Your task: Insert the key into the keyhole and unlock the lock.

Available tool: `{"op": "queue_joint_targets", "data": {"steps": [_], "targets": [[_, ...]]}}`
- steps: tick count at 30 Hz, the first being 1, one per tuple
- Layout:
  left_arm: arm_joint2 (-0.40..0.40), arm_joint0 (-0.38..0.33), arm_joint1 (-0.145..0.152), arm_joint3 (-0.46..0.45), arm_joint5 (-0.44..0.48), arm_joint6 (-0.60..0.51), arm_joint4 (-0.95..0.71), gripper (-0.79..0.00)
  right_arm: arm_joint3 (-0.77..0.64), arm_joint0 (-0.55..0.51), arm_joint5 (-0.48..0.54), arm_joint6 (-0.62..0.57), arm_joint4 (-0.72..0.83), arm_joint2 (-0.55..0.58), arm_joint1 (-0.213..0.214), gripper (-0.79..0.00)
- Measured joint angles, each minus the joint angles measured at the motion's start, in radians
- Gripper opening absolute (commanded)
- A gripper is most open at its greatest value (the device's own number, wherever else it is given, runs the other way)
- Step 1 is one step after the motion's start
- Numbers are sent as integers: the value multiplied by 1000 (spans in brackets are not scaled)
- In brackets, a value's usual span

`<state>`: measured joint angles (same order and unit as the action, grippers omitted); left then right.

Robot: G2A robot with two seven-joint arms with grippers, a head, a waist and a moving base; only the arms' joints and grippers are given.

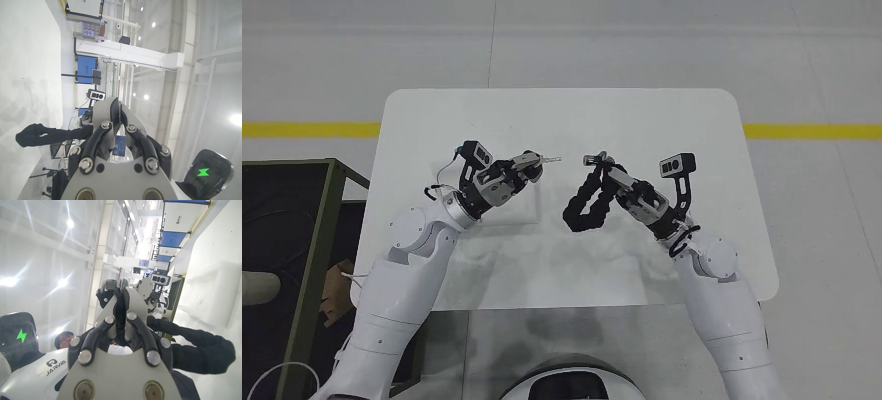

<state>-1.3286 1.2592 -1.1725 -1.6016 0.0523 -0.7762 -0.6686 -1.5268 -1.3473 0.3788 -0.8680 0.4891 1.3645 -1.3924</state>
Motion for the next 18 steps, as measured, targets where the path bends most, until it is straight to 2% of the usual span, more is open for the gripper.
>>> {"op": "queue_joint_targets", "data": {"steps": [3, 10, 14, 18], "targets": [[-3, 20, 1, -25, 24, 19, 34, -785, -43, -29, 4, 32, -80, 8, 6, -785], [-14, 77, 5, -129, 165, 109, 299, -785, -79, -30, 7, 84, -203, 6, 15, -785], [-1, 90, 3, -146, 177, 152, 390, -785, -81, -23, 11, 94, -233, 2, 19, -785], [10, 91, 0, -146, 161, 162, 392, -785, -81, -19, 13, 98, -247, -4, 22, -785]]}}
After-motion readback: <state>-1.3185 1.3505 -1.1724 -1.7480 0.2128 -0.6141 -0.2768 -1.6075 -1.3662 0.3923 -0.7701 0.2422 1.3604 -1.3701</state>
